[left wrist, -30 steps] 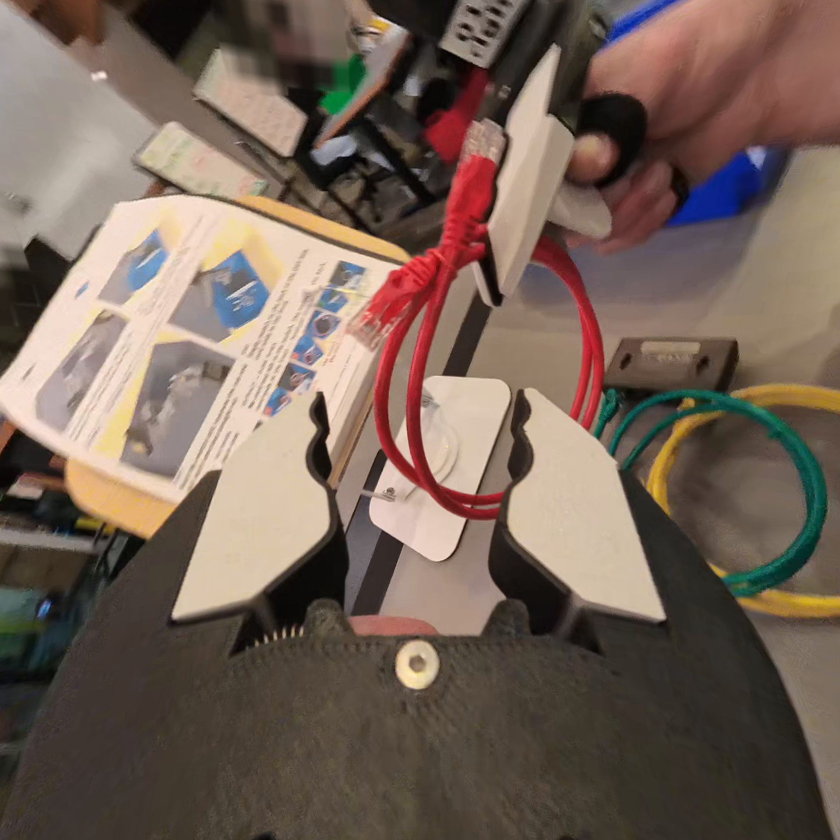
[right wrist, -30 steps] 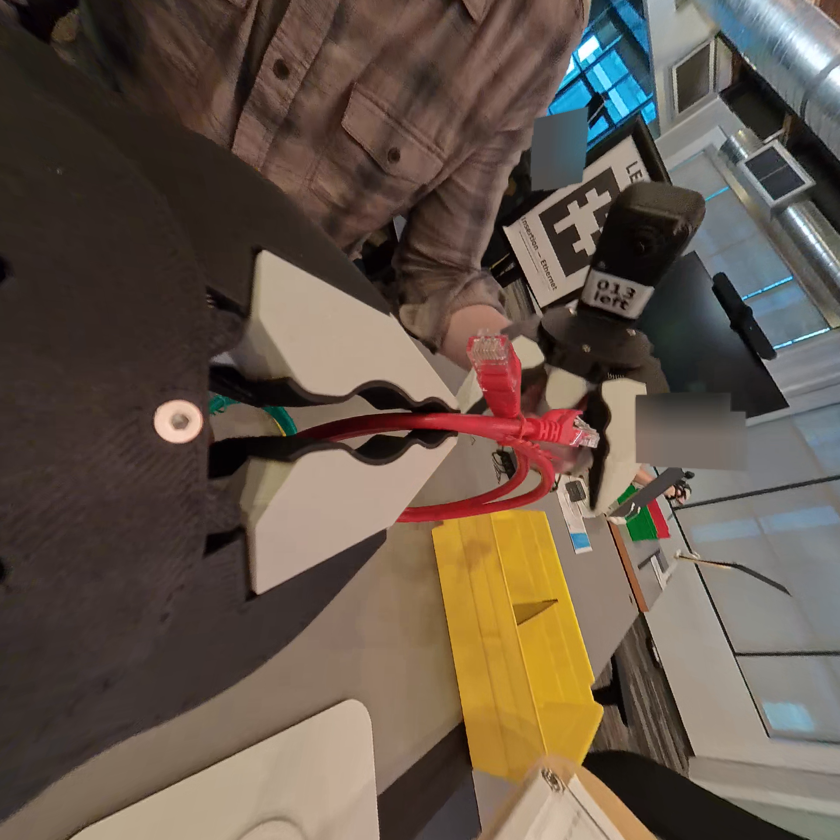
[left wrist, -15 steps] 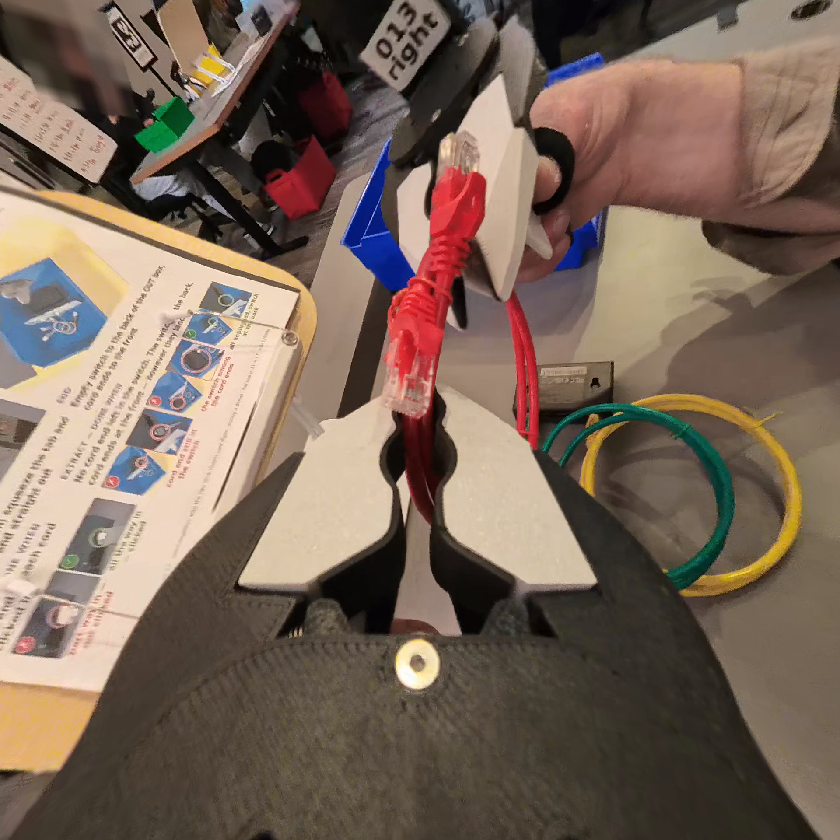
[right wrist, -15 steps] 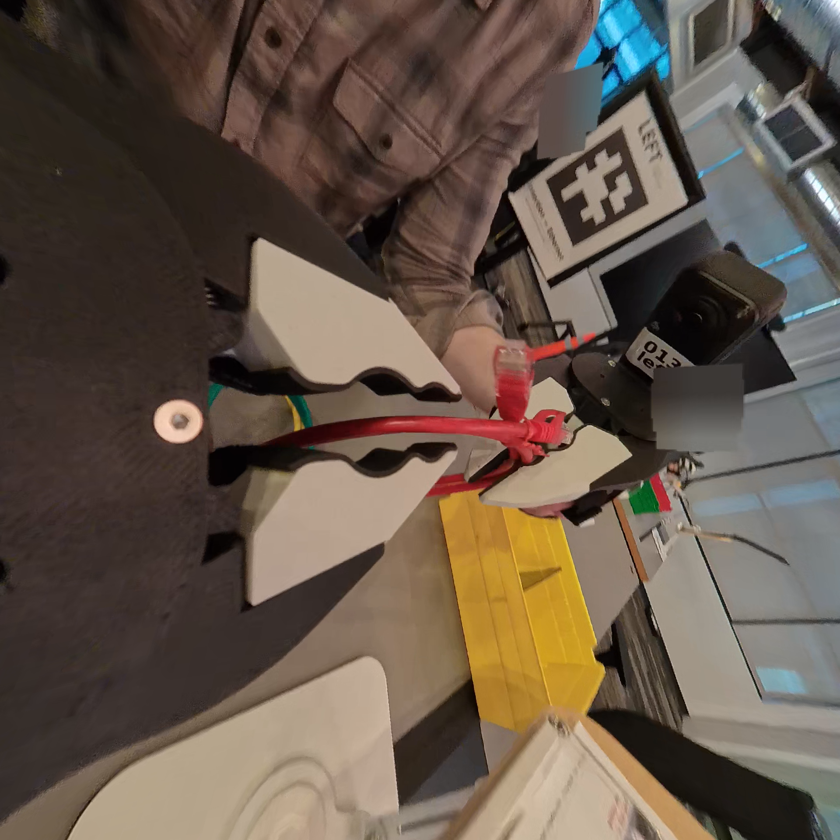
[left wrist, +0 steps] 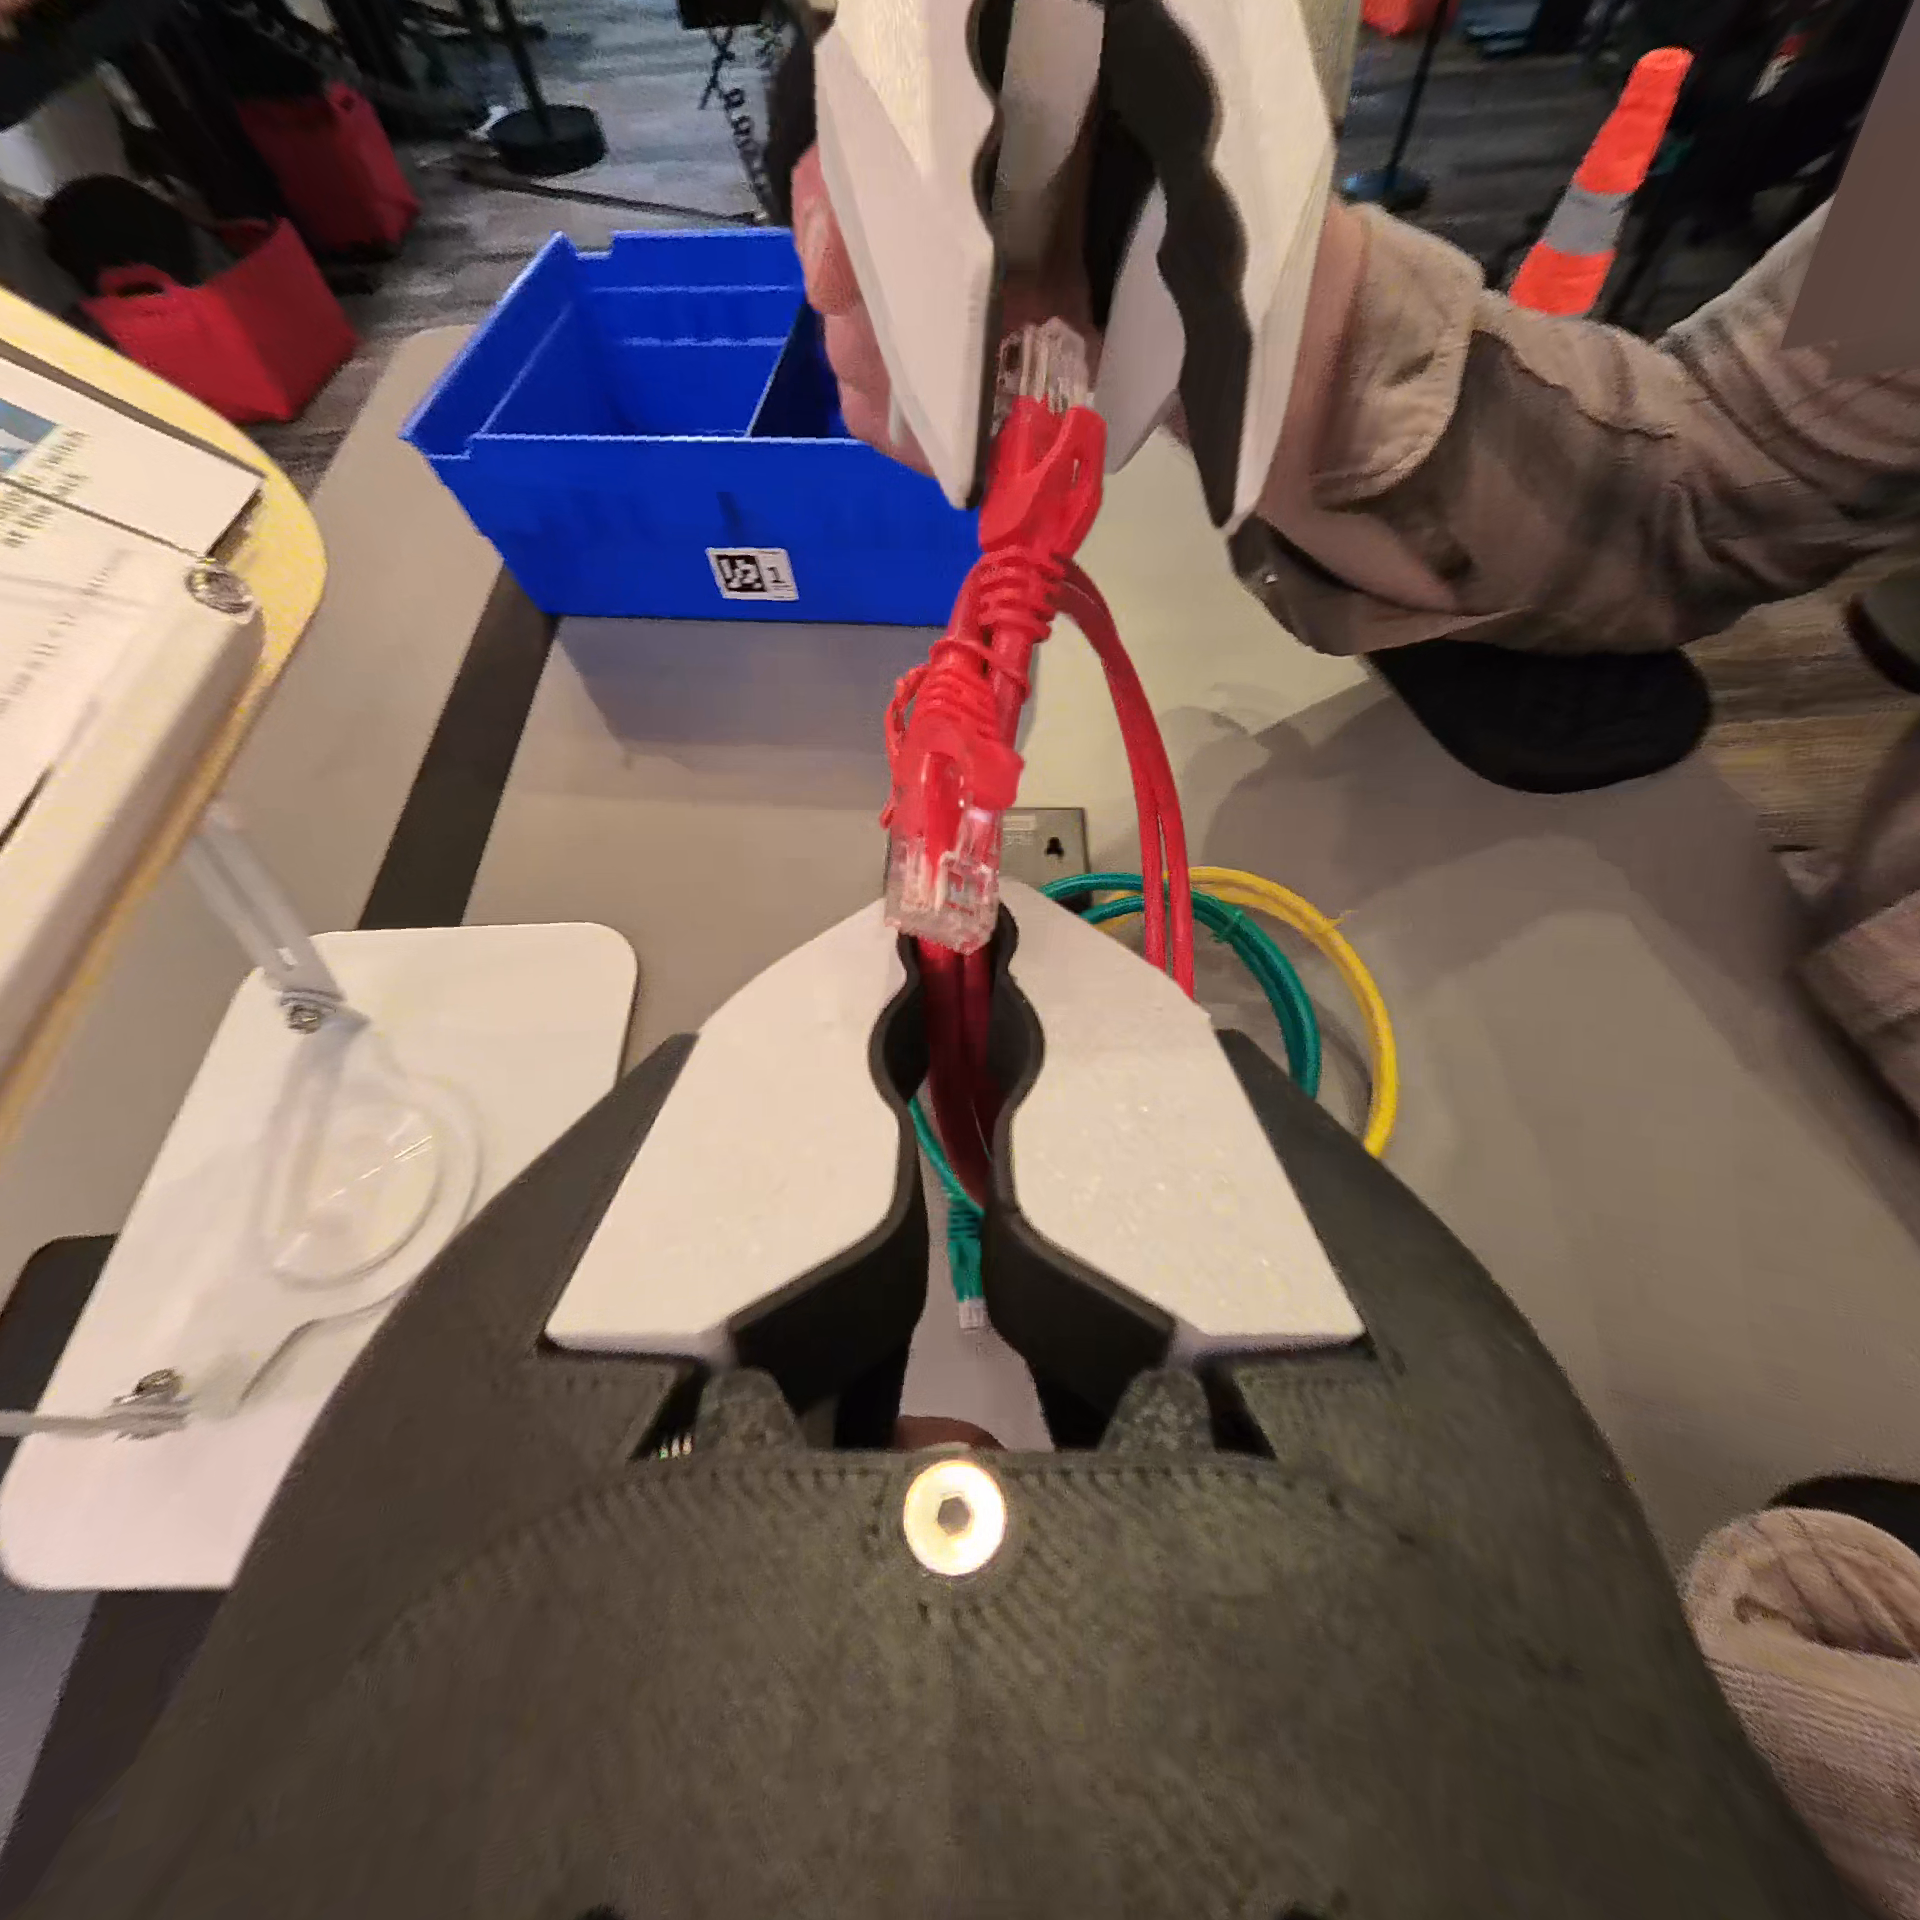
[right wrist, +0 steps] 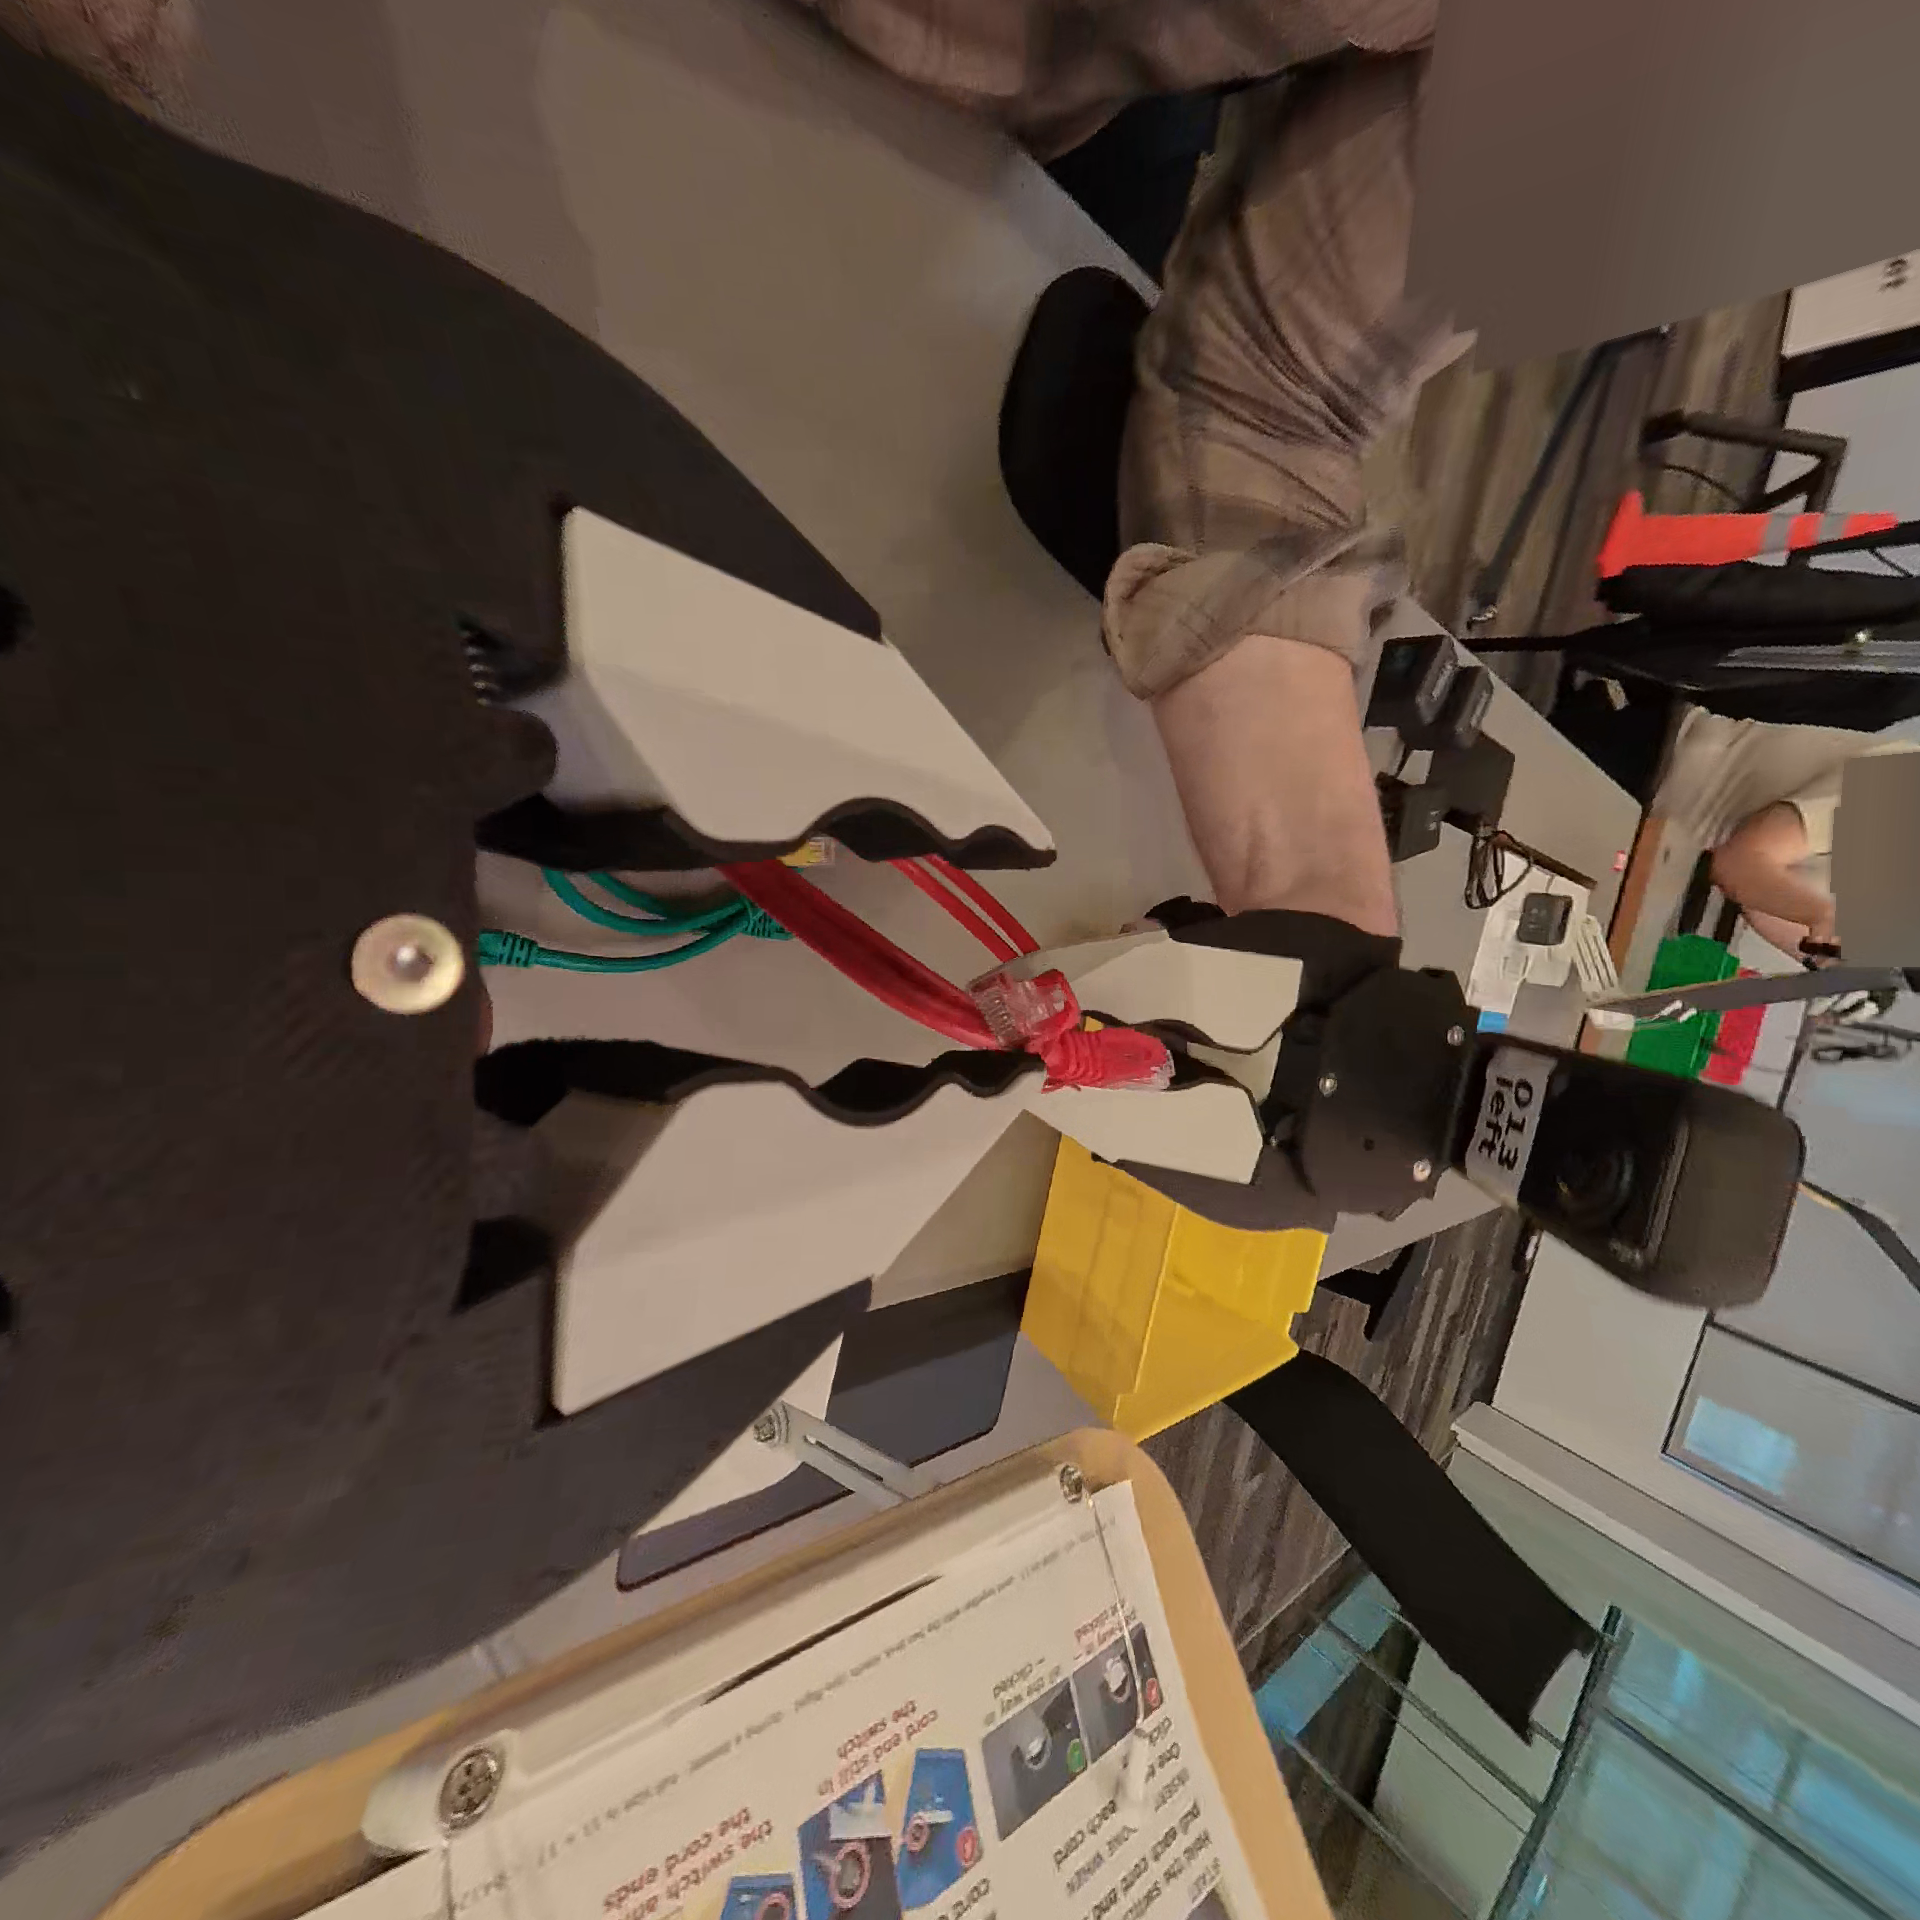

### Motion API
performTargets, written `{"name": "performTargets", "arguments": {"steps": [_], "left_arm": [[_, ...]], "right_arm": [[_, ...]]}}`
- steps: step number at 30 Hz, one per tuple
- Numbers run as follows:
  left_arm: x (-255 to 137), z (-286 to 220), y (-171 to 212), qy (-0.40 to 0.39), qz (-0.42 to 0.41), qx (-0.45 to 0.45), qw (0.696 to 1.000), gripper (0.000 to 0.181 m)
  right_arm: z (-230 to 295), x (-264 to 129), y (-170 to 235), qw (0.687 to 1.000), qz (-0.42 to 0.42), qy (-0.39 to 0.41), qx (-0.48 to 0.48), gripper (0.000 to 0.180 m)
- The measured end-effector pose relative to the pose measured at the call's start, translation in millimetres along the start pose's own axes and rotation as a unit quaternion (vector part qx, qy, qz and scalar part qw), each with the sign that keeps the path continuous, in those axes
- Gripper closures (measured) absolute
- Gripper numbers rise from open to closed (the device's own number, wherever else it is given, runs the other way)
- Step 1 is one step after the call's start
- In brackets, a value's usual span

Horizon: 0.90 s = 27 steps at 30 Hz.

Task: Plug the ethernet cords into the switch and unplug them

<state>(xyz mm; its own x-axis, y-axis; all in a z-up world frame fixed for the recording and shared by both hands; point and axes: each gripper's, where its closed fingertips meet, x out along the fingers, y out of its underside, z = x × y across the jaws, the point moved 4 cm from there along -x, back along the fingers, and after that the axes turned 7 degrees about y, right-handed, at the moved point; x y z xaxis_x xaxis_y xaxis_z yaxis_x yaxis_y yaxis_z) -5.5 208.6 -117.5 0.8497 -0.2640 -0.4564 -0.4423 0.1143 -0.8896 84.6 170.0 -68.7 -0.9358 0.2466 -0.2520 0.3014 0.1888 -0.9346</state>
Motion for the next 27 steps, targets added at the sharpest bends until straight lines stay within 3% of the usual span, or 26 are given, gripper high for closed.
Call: {"name": "performTargets", "arguments": {"steps": [10,17,20,27], "left_arm": [[-1,-17,4,0.081,-0.009,-0.015,0.997,0.175],[-2,-11,0,0.052,-0.024,-0.003,0.998,0.171],[-9,-3,-7,0.0,-0.037,0.002,0.999,0.138],[-46,0,-32,-0.151,-0.045,0.052,0.986,0.111]], "right_arm": [[14,5,-4,0.997,0.03,0.006,-0.073,0.167],[2,2,-4,0.999,0.022,0.018,-0.023,0.17],[-6,1,-4,1.0,0.01,0.024,0.017,0.17],[-25,0,-3,0.994,-0.006,0.062,0.087,0.17]]}}
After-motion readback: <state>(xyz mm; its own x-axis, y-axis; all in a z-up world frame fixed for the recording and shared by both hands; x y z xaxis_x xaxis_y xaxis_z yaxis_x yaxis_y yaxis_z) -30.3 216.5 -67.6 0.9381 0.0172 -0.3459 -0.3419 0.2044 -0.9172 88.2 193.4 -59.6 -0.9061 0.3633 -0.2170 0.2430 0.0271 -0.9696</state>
